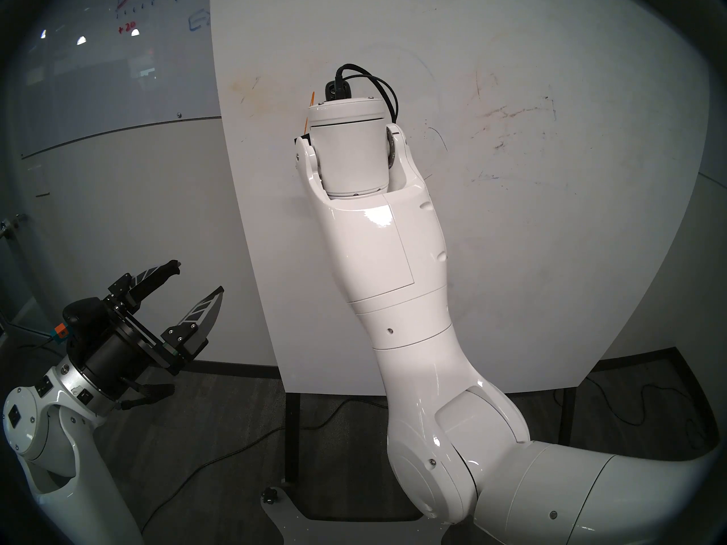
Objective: Erase all marks on the whiteboard with the eraser
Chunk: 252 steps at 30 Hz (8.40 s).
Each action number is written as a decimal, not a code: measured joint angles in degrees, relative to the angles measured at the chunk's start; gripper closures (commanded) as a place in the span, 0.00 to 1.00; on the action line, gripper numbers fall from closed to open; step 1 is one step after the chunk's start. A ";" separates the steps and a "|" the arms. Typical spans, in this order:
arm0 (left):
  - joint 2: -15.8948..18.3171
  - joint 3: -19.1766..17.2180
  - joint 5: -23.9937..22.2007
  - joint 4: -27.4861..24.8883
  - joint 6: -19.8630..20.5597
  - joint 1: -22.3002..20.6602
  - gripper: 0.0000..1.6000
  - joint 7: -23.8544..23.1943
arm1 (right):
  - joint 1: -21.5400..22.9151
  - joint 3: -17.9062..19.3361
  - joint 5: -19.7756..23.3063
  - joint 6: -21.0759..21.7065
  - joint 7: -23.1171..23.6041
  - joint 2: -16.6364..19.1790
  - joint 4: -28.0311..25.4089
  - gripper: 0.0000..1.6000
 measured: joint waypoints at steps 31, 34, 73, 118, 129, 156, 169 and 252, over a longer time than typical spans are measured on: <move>0.00 0.00 0.00 0.00 0.00 0.00 0.00 0.00 | -9.52 -2.85 3.00 0.02 2.54 4.25 -4.51 1.00; 0.00 0.00 0.00 0.00 0.00 0.00 0.00 0.00 | -9.49 -2.95 3.06 0.04 2.88 4.53 -4.66 1.00; 0.00 0.00 0.00 0.00 0.00 0.00 0.00 0.00 | -0.24 -5.65 -0.49 0.14 7.52 4.38 -0.29 1.00; 0.00 0.00 0.00 0.00 0.00 0.00 0.00 0.00 | 0.01 -3.88 -3.73 0.07 10.48 3.43 0.27 1.00; 0.00 0.00 0.00 0.00 0.00 0.00 0.00 0.00 | -3.48 -3.86 -5.28 0.09 10.50 4.26 -1.47 1.00; 0.00 0.00 0.00 0.00 0.00 0.00 0.00 0.00 | -8.10 -2.67 -7.26 0.12 10.37 3.98 -4.94 1.00; 0.00 0.00 0.00 0.00 0.00 0.00 0.00 0.00 | -8.32 -1.76 -3.74 0.13 9.50 3.53 -5.59 1.00; 0.00 0.00 0.00 0.00 0.00 0.00 0.00 0.00 | -13.51 1.19 7.32 -1.67 0.33 7.69 -20.20 0.00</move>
